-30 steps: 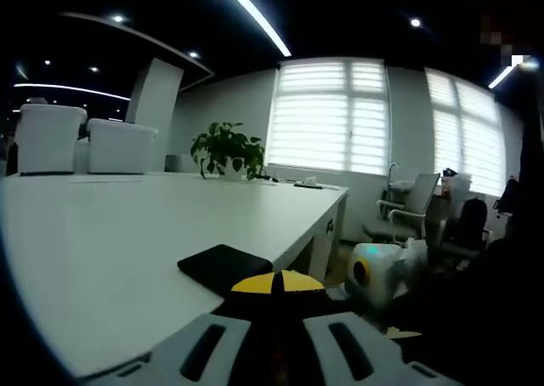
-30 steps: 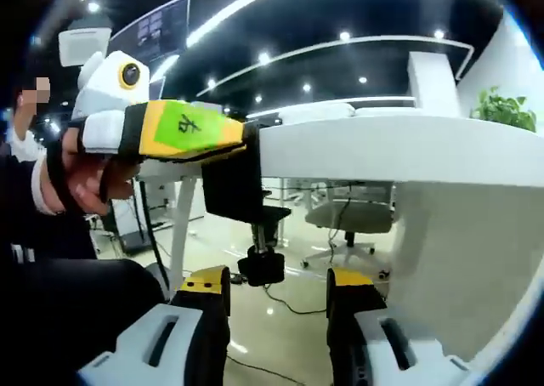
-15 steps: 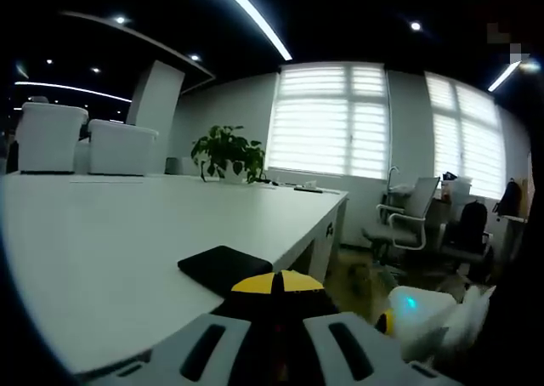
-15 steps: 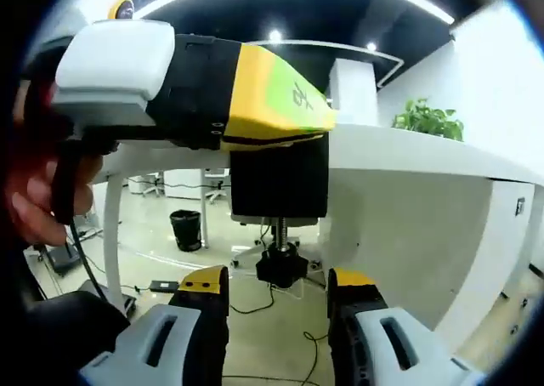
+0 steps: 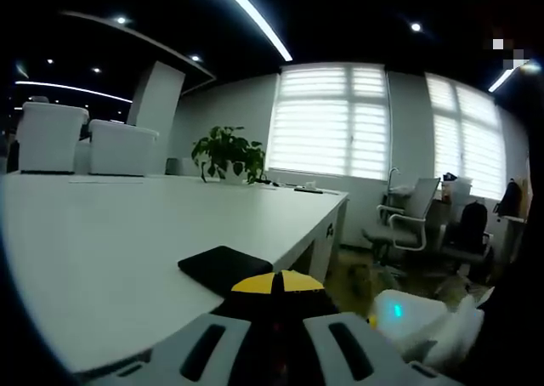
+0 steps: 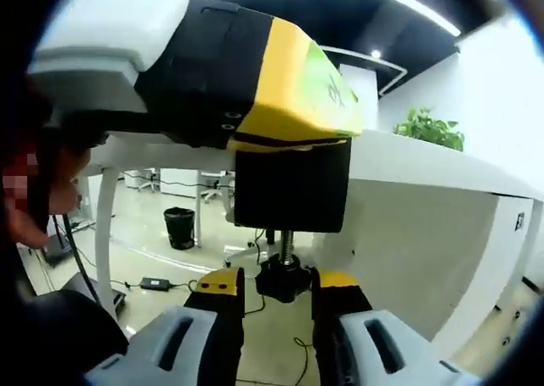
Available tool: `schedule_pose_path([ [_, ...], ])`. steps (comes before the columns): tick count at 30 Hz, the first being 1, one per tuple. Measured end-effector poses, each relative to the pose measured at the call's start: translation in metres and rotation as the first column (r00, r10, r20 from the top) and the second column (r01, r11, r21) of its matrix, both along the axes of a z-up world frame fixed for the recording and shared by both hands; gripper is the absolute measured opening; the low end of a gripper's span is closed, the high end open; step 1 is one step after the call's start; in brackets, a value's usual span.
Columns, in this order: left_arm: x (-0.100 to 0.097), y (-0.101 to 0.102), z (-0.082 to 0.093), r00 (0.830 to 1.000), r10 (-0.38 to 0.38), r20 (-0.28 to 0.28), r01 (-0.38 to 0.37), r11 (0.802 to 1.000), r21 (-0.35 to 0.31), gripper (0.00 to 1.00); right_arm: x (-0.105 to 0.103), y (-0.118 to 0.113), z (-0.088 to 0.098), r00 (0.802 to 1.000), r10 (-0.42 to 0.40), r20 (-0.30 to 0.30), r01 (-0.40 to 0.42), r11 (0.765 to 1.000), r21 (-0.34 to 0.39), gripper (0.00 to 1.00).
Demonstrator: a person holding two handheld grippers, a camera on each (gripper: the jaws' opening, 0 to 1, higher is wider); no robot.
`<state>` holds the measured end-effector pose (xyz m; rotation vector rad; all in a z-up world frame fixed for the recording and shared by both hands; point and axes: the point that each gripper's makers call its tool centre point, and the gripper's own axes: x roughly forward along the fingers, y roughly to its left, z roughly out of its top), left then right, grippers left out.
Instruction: Clamp the fixed fixture on the desktop, loosen the retaining clip, secure it to the edge of the desk, and tighten the retaining clip.
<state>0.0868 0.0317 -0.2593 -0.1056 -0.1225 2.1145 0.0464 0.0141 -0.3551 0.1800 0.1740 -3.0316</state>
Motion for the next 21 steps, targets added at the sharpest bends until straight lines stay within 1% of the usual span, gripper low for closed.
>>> schedule_pose_path([
  [1, 0.0001, -0.0001, 0.0, 1.0, 0.001, 0.001, -0.001, 1.0, 0.001, 0.01, 0.0007, 0.0019, 0.0, 1.0, -0.001, 0.0, 0.001, 1.0, 0.008, 0.24],
  [3, 0.0004, -0.0002, 0.0, 1.0, 0.001, 0.0, -0.001, 1.0, 0.001, 0.01, 0.0012, 0.0024, 0.0004, 1.0, 0.001, 0.001, -0.001, 1.0, -0.001, 0.24],
  [5, 0.0007, -0.0002, 0.0, 1.0, 0.002, 0.0, -0.002, 1.0, 0.001, 0.01, -0.0001, 0.0032, 0.0002, 1.0, 0.005, -0.005, -0.005, 1.0, 0.011, 0.24],
  [8, 0.0009, -0.0002, -0.0001, 1.0, 0.001, 0.003, -0.001, 1.0, 0.0, 0.01, -0.0017, 0.0039, 0.0007, 1.0, 0.031, 0.003, -0.031, 0.999, -0.014, 0.23],
  [11, 0.0013, -0.0001, 0.0, 1.0, 0.001, 0.004, -0.001, 1.0, 0.0, 0.01, -0.0028, 0.0022, 0.0009, 0.995, 0.099, 0.004, -0.098, 0.994, -0.051, 0.23],
  [12, 0.0016, -0.0001, 0.0, 1.0, 0.001, 0.003, -0.001, 1.0, -0.001, 0.01, 0.0014, 0.0019, 0.0017, 0.988, 0.152, 0.001, -0.152, 0.986, -0.068, 0.23],
  [13, 0.0015, -0.0001, 0.0, 1.0, 0.002, 0.002, -0.002, 1.0, -0.001, 0.01, 0.0014, 0.0018, 0.0017, 0.981, 0.194, 0.003, -0.194, 0.979, -0.068, 0.23],
  [14, 0.0016, -0.0001, 0.0, 1.0, 0.001, 0.002, -0.001, 1.0, -0.001, 0.01, 0.0014, 0.0014, 0.0017, 0.97, 0.244, 0.003, -0.243, 0.968, -0.058, 0.23],
  [15, 0.0015, 0.0, 0.0, 1.0, 0.002, 0.003, -0.002, 1.0, 0.0, 0.01, 0.003, 0.0014, 0.0021, 0.957, 0.289, 0.007, -0.288, 0.955, -0.064, 0.23],
  [16, 0.0015, 0.0, 0.0, 1.0, 0.002, 0.003, -0.002, 1.0, 0.0, 0.01, 0.0041, 0.0009, 0.003, 0.939, 0.344, 0.007, -0.343, 0.938, -0.044, 0.23],
  [17, 0.0015, 0.0, 0.0, 1.0, 0.001, 0.005, -0.001, 1.0, 0.001, 0.01, 0.0063, 0.0007, 0.0032, 0.915, 0.404, 0.017, -0.403, 0.914, -0.053, 0.23],
  [18, 0.0014, 0.0, 0.0, 1.0, 0.001, 0.007, -0.001, 1.0, 0.002, 0.01, 0.0071, -0.0001, 0.0033, 0.901, 0.432, 0.026, -0.43, 0.901, -0.06, 0.23],
  [20, 0.0013, 0.0001, 0.0, 1.0, 0.002, 0.009, -0.002, 1.0, 0.001, 0.01, 0.0043, -0.0015, 0.0021, 0.855, 0.515, 0.051, -0.512, 0.857, -0.061, 0.23],
  [21, 0.0012, 0.0001, 0.0, 1.0, 0.001, 0.01, -0.001, 1.0, 0.001, 0.01, 0.0063, -0.0025, 0.0026, 0.83, 0.555, 0.06, -0.553, 0.832, -0.042, 0.23],
])
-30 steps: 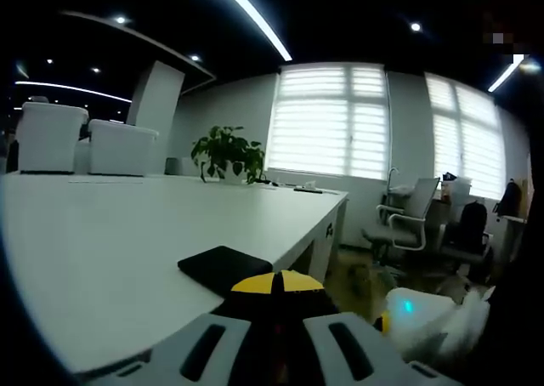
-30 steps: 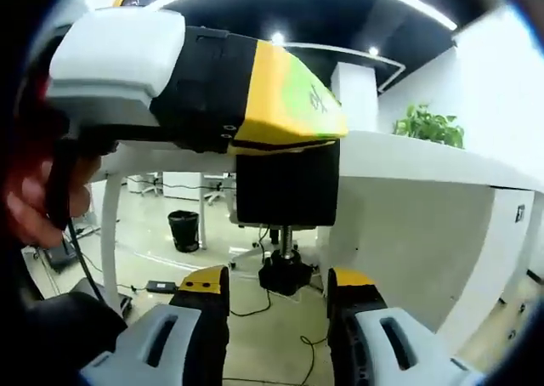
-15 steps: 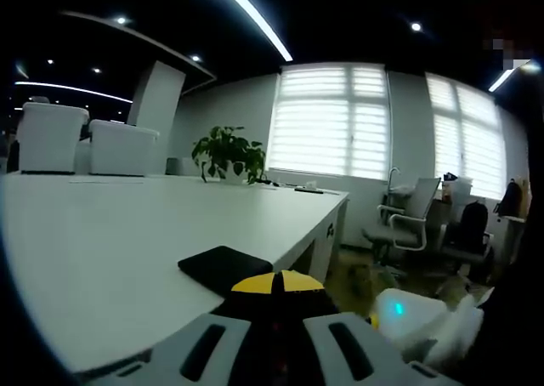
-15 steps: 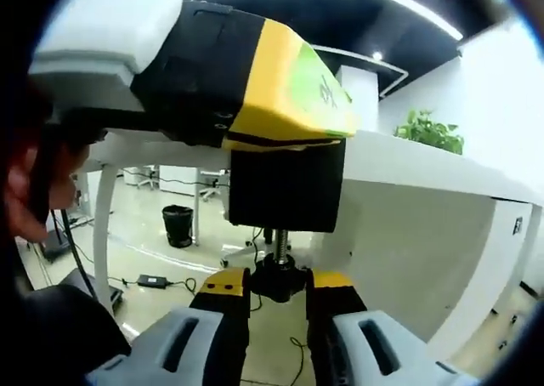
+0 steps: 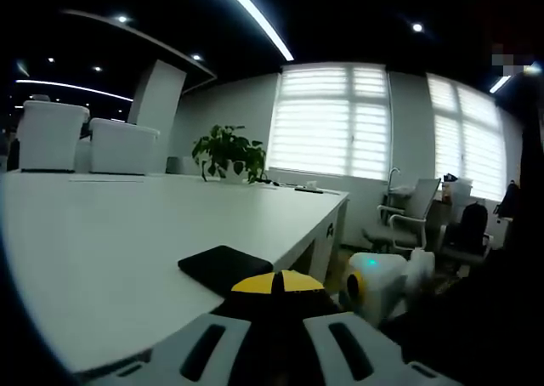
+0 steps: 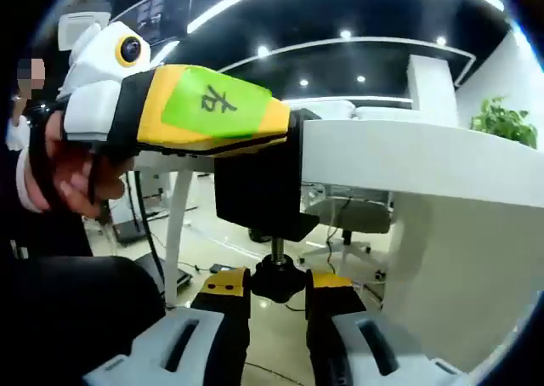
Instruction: Clamp the fixed fixture on the desktop, loosen the retaining clip, secure it to the edge of the desk, and tighten the retaining clip.
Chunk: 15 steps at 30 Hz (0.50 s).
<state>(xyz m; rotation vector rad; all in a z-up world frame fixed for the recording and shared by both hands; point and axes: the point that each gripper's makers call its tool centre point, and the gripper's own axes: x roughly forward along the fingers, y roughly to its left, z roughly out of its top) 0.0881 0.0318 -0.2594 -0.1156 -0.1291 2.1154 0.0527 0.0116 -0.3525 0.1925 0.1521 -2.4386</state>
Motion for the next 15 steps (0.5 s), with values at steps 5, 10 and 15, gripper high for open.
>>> schedule_pose_path([
  [5, 0.0002, 0.0003, -0.0004, 1.0, -0.003, -0.001, 0.003, 1.0, -0.01, 0.01, 0.0028, -0.005, -0.0012, 0.976, 0.21, 0.049, -0.209, 0.978, -0.022, 0.23],
  [10, 0.0003, 0.0007, -0.001, 1.0, -0.004, 0.005, 0.004, 1.0, -0.026, 0.01, 0.0046, -0.0079, -0.003, 0.944, 0.326, 0.056, -0.325, 0.945, -0.025, 0.23],
  [15, 0.0002, 0.0006, -0.0013, 1.0, -0.004, -0.002, 0.004, 1.0, -0.028, 0.01, 0.0054, -0.0091, -0.0033, 0.929, 0.368, 0.049, -0.367, 0.93, -0.03, 0.23],
])
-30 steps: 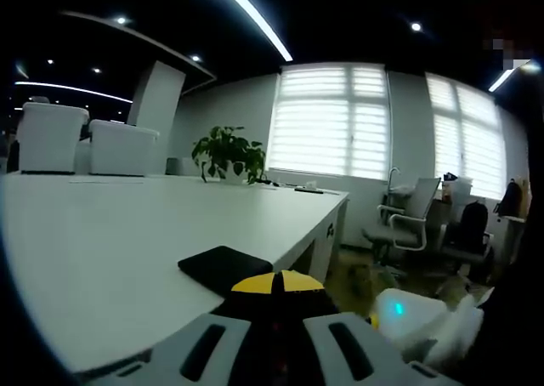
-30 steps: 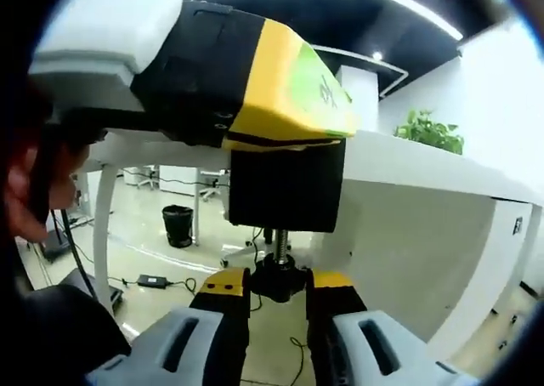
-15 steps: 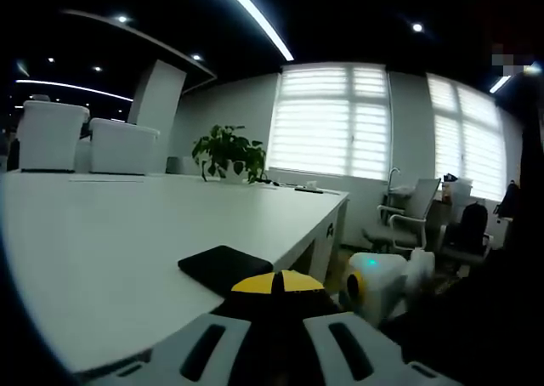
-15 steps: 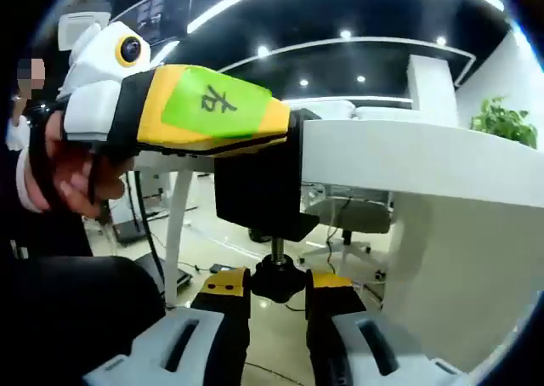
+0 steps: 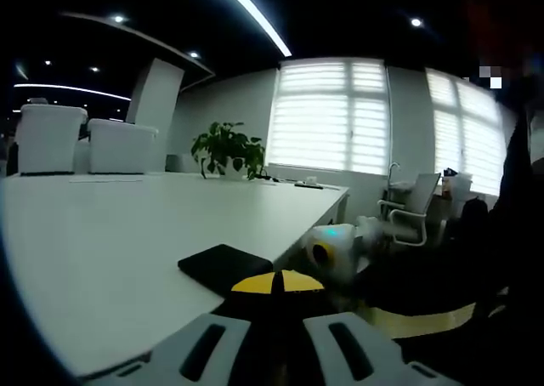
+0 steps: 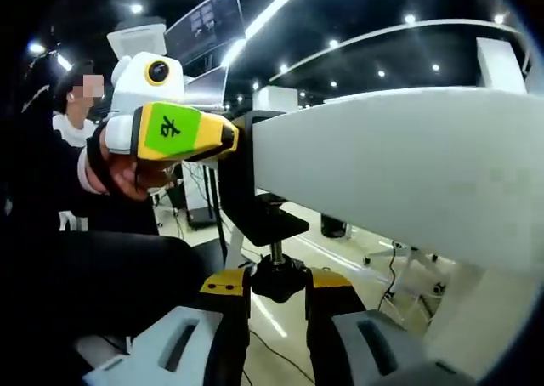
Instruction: Clamp the fixed fixture on the desktop, loosen the retaining clip, secure it to the edge of the desk, and tighten the retaining clip.
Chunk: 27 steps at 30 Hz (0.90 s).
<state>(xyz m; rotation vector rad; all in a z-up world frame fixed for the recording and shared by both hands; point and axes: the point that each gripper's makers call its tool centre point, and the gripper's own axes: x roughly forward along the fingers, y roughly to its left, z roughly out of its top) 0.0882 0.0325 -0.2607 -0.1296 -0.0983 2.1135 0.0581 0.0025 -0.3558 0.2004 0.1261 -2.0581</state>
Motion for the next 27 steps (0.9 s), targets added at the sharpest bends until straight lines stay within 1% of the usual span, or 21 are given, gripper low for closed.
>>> schedule_pose_path([
  [1, 0.0, 0.0, 0.0, 1.0, 0.0, 0.0, 0.0, 1.0, 0.0, 0.01, 0.0, -0.001, 0.0, 1.0, 0.009, -0.002, -0.009, 1.0, -0.008, 0.23],
  [3, 0.0, 0.0, 0.0, 1.0, -0.002, -0.004, 0.002, 1.0, 0.001, 0.01, -0.001, -0.003, 0.001, 0.996, 0.043, -0.073, -0.043, 0.999, 0.004, 0.23],
  [4, 0.0, 0.0, 0.0, 1.0, -0.002, -0.004, 0.002, 1.0, -0.001, 0.01, 0.0, -0.002, 0.0, 0.995, 0.056, -0.083, -0.055, 0.998, 0.013, 0.23],
  [6, 0.0, 0.0, 0.0, 1.0, -0.003, -0.002, 0.003, 1.0, -0.002, 0.01, -0.002, -0.001, -0.001, 0.995, 0.05, -0.081, -0.049, 0.999, 0.013, 0.23],
  [7, 0.0, 0.0, 0.0, 1.0, -0.003, -0.003, 0.003, 1.0, -0.002, 0.01, -0.002, -0.001, -0.001, 0.997, 0.045, -0.068, -0.045, 0.999, 0.009, 0.23],
  [8, 0.0, 0.0, 0.0, 1.0, -0.002, -0.003, 0.002, 1.0, -0.002, 0.01, -0.003, -0.001, -0.001, 0.998, 0.035, -0.05, -0.034, 0.999, 0.009, 0.23],
  [11, 0.0, 0.0, 0.0, 1.0, -0.003, -0.008, 0.003, 1.0, -0.002, 0.01, -0.006, 0.004, -0.003, 0.998, -0.026, -0.052, 0.029, 0.999, 0.043, 0.26],
  [13, 0.0, 0.0, 0.0, 1.0, -0.003, -0.007, 0.003, 1.0, -0.002, 0.01, -0.008, 0.01, 0.0, 0.991, -0.092, -0.097, 0.098, 0.993, 0.068, 0.3],
  [15, -0.001, 0.0, 0.0, 1.0, -0.004, -0.009, 0.004, 1.0, -0.001, 0.01, -0.003, 0.014, 0.004, 0.981, -0.136, -0.14, 0.146, 0.987, 0.066, 0.3],
  [16, -0.001, 0.0, 0.0, 1.0, -0.004, -0.009, 0.004, 1.0, -0.001, 0.01, -0.001, 0.018, 0.005, 0.973, -0.179, -0.149, 0.189, 0.98, 0.056, 0.32],
  [17, 0.0, 0.0, 0.0, 1.0, -0.004, -0.012, 0.004, 1.0, -0.001, 0.01, -0.004, 0.022, 0.004, 0.96, -0.241, -0.143, 0.25, 0.967, 0.049, 0.33],
  [18, 0.0, 0.0, 0.0, 1.0, -0.004, -0.013, 0.004, 1.0, 0.001, 0.01, -0.003, 0.024, 0.001, 0.953, -0.274, -0.133, 0.282, 0.958, 0.049, 0.33],
  [19, 0.0, 0.0, 0.001, 1.0, -0.004, -0.008, 0.004, 1.0, 0.013, 0.01, -0.004, 0.028, -0.004, 0.938, -0.328, -0.117, 0.336, 0.94, 0.056, 0.33],
  [20, -0.001, 0.0, 0.001, 1.0, -0.002, -0.006, 0.003, 1.0, 0.019, 0.01, -0.002, 0.03, -0.007, 0.924, -0.363, -0.117, 0.371, 0.927, 0.056, 0.33],
  [21, -0.001, 0.0, 0.001, 1.0, -0.002, -0.006, 0.002, 1.0, 0.023, 0.01, 0.001, 0.032, -0.007, 0.905, -0.412, -0.106, 0.417, 0.908, 0.038, 0.33],
  [22, -0.001, 0.0, 0.001, 1.0, -0.001, -0.009, 0.002, 1.0, 0.023, 0.01, 0.004, 0.032, -0.007, 0.891, -0.445, -0.094, 0.449, 0.893, 0.027, 0.33],
  [23, -0.001, 0.0, 0.001, 1.0, -0.002, -0.014, 0.002, 1.0, 0.022, 0.01, 0.006, 0.029, -0.01, 0.871, -0.485, -0.074, 0.487, 0.873, 0.01, 0.33],
  [24, -0.001, 0.0, 0.001, 1.0, -0.003, -0.016, 0.004, 1.0, 0.022, 0.01, 0.006, 0.028, -0.011, 0.852, -0.518, -0.07, 0.519, 0.855, -0.004, 0.33],
  [25, -0.001, -0.001, 0.001, 1.0, -0.004, -0.017, 0.004, 1.0, 0.021, 0.01, 0.006, 0.028, -0.013, 0.831, -0.551, -0.077, 0.552, 0.834, 0.0, 0.31],
  [27, 0.0, -0.001, 0.002, 1.0, -0.005, -0.013, 0.006, 1.0, 0.027, 0.01, 0.006, 0.026, -0.018, 0.792, -0.608, -0.047, 0.609, 0.793, 0.008, 0.29],
])
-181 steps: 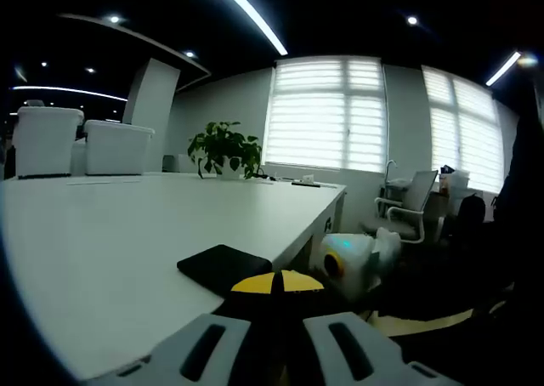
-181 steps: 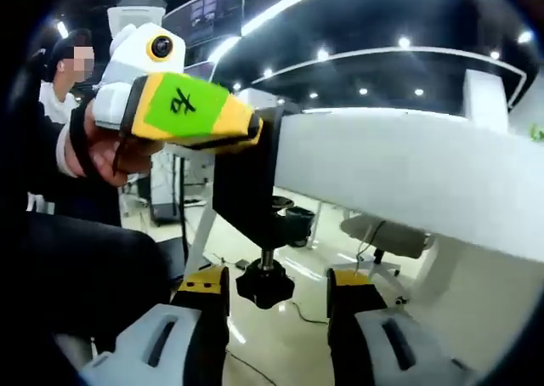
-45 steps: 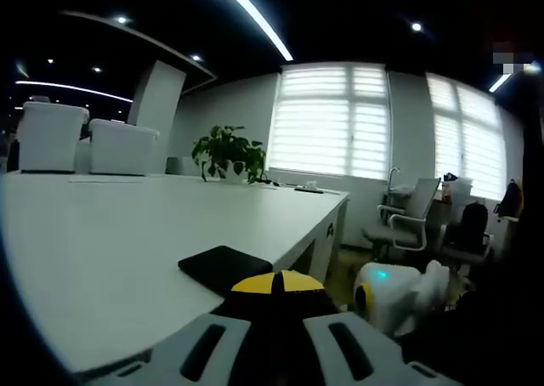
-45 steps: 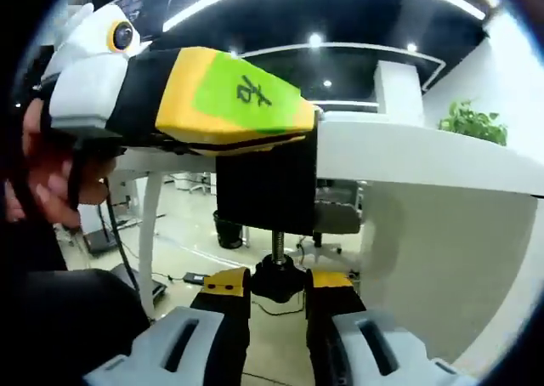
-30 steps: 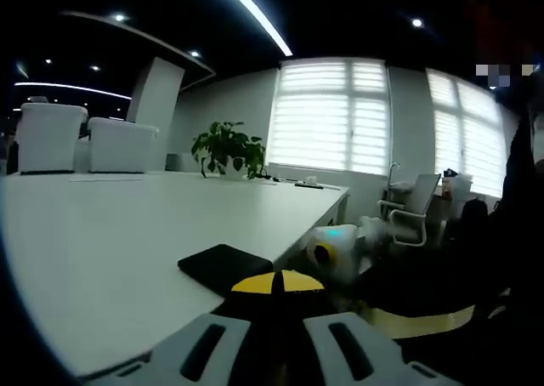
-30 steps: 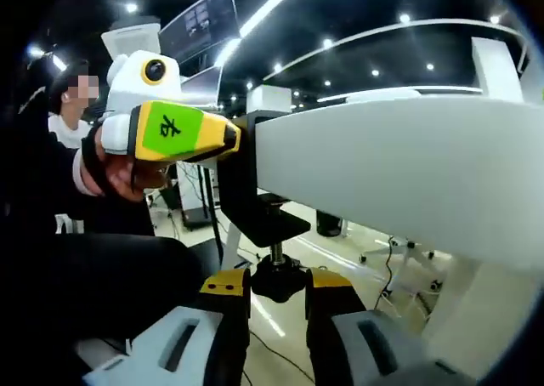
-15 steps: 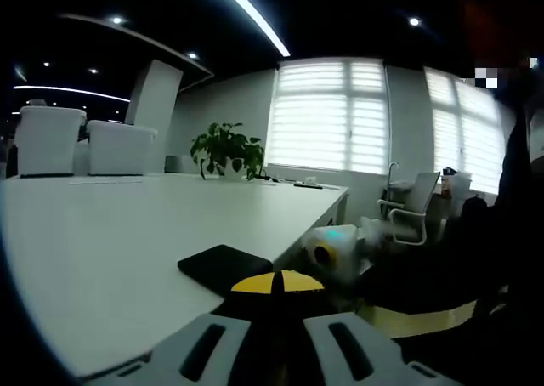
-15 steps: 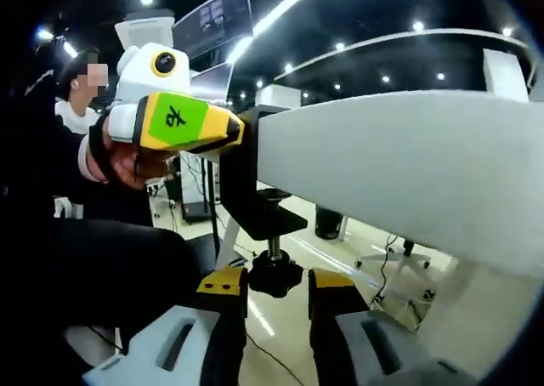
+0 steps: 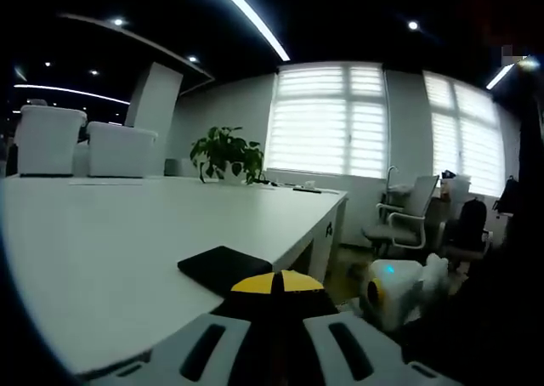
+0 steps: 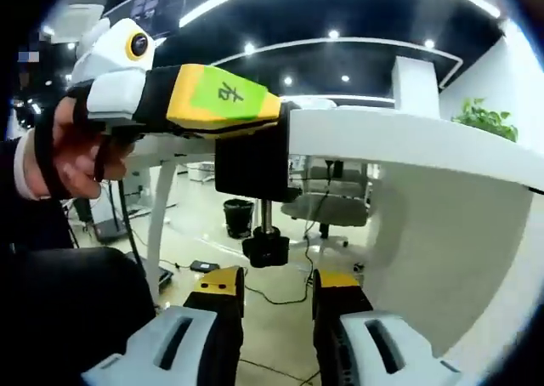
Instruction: Clamp the fixed fixture on the desktop, loosen the retaining clip, secure it to the edge of the desk, and tighten the retaining clip.
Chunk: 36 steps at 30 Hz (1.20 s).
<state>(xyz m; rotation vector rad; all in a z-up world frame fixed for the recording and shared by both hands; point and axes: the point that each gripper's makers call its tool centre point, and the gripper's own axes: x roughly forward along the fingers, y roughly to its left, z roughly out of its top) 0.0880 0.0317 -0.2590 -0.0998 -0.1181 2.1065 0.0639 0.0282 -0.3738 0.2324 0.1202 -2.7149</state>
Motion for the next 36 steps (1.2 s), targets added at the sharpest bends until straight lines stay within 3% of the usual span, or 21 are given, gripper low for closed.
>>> schedule_pose_path([
  [3, 0.0, 0.0, 0.0, 1.0, 0.0, 0.007, 0.0, 1.0, 0.01, 0.01, -0.012, -0.005, -0.001, 0.997, -0.074, -0.004, 0.074, 0.997, -0.021, 0.3],
  [7, 0.0, -0.001, 0.001, 1.0, 0.0, 0.006, 0.0, 1.0, 0.016, 0.01, -0.014, -0.013, 0.012, 0.99, -0.139, -0.033, 0.138, 0.989, -0.047, 0.34],
  [13, 0.0, -0.001, 0.001, 1.0, 0.003, 0.007, -0.003, 1.0, 0.027, 0.01, -0.017, -0.012, 0.017, 0.97, -0.243, -0.011, 0.241, 0.966, -0.097, 0.35],
  [16, 0.0, -0.001, 0.001, 1.0, 0.002, 0.009, -0.002, 1.0, 0.026, 0.01, -0.013, -0.013, 0.016, 0.967, -0.252, -0.028, 0.25, 0.967, -0.057, 0.34],
  [26, 0.0, 0.0, 0.001, 1.0, 0.003, 0.006, -0.003, 1.0, 0.026, 0.01, -0.005, -0.015, 0.019, 0.964, -0.263, -0.024, 0.261, 0.963, -0.064, 0.27],
  [28, 0.0, 0.0, 0.001, 1.0, 0.003, 0.006, -0.003, 1.0, 0.026, 0.01, -0.011, -0.014, 0.016, 0.962, -0.27, -0.042, 0.271, 0.963, 0.005, 0.25],
  [30, -0.001, 0.0, 0.001, 1.0, 0.003, 0.007, -0.003, 1.0, 0.025, 0.01, -0.011, -0.014, 0.015, 0.963, -0.268, -0.025, 0.267, 0.963, -0.029, 0.24],
  [36, -0.002, 0.0, 0.0, 1.0, 0.002, 0.004, -0.002, 1.0, 0.023, 0.01, -0.02, -0.013, 0.012, 0.976, -0.219, -0.022, 0.218, 0.976, -0.029, 0.24],
])
